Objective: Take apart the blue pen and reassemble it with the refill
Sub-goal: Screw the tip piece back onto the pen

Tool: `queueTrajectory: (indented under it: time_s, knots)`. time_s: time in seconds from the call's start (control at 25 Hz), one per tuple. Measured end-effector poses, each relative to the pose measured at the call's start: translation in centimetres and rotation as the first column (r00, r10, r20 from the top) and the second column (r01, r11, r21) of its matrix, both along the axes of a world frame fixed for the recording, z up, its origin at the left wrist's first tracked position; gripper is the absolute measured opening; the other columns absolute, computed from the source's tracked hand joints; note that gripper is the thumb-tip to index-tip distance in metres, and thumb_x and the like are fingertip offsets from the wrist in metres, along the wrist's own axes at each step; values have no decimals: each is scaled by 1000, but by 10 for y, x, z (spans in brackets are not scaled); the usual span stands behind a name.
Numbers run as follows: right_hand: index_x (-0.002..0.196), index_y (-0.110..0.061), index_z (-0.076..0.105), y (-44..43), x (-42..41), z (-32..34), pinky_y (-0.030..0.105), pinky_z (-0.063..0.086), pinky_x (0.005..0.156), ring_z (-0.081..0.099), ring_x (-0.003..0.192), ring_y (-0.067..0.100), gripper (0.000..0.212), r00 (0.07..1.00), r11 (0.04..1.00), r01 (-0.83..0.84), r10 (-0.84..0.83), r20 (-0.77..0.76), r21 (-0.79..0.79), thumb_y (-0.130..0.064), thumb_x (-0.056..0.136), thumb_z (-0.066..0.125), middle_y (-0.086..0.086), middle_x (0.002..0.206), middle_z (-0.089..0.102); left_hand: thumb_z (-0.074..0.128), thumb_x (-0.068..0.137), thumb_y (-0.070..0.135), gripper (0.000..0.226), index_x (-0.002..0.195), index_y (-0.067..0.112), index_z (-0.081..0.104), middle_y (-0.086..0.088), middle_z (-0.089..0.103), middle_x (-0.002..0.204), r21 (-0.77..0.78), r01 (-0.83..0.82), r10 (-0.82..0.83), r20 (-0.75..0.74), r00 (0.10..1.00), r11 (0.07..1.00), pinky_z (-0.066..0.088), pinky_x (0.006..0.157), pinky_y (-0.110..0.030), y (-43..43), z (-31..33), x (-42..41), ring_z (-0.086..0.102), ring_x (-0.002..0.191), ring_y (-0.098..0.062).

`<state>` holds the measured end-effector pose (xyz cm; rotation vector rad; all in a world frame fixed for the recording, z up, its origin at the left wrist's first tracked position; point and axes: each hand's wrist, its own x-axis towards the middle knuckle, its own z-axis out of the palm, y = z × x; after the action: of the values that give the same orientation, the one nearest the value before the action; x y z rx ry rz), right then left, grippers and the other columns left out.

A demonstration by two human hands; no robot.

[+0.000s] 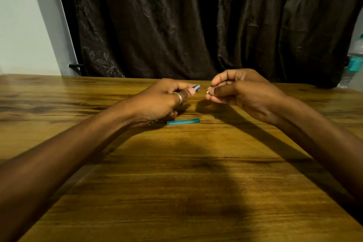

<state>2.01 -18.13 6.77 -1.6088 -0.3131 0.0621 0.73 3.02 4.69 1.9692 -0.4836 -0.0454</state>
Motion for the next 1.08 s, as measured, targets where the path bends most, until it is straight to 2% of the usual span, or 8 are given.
queueTrajectory:
  time_s: [0.08,0.2,0.32,0.44,0.6,0.8,1.0,1.08]
  knots:
    - [93,-5,65,2,0,-2,23,60,66,78,81,23,21,999,992,-11,15,-29,124,14,84,65,12,79,77,52,104,20,24,122,22,67,-11,43,84,-57,27,-26,18,999,998,41,46,-15,-2,1,-4,41,58,-5]
    - [93,-8,65,3,0,-4,22,60,67,76,81,19,21,1000,988,-17,17,7,155,10,82,69,10,81,78,54,102,15,24,124,16,65,-7,49,81,-98,38,-37,14,999,994,41,45,-15,-3,0,-5,47,61,-3]
    - [92,-9,67,4,-1,-5,24,60,71,76,83,19,20,998,995,-31,25,55,98,6,80,73,9,81,77,55,102,14,20,120,15,65,-6,50,80,-130,23,-24,-2,1000,991,41,43,-15,-5,-2,-5,48,57,-1]
    - [92,-7,66,5,-1,-5,25,61,72,75,83,21,19,998,998,-31,27,60,61,6,81,73,11,80,76,56,102,15,17,115,18,66,-8,50,82,-132,9,-10,-7,1000,991,40,44,-17,-7,-2,-5,47,62,-5]
    - [96,-6,64,5,-2,-5,28,62,73,75,80,22,20,997,1000,-23,22,74,20,6,83,72,14,80,76,57,102,16,15,113,20,66,-2,52,76,-122,12,-13,-6,1000,992,39,41,-15,-6,-1,-7,46,44,1]
    - [101,1,64,8,-6,-7,38,61,80,72,80,27,20,959,974,95,-34,280,-207,4,84,73,20,83,70,59,101,18,14,110,23,68,1,57,75,-31,-24,25,24,999,999,39,41,-13,-5,1,-9,51,41,5]
    - [102,2,63,8,-8,-6,26,59,69,70,77,25,18,950,956,103,-13,312,-274,7,86,70,26,89,71,60,100,18,14,111,21,67,4,58,76,16,-46,44,65,997,999,39,40,-12,-5,1,-7,51,41,7]
    - [103,3,63,8,-7,-7,26,59,68,71,76,23,18,947,942,112,-4,322,-315,6,87,69,25,91,73,61,99,18,16,114,19,68,5,58,75,38,-48,45,82,996,998,40,43,-15,-4,0,-6,51,44,7]
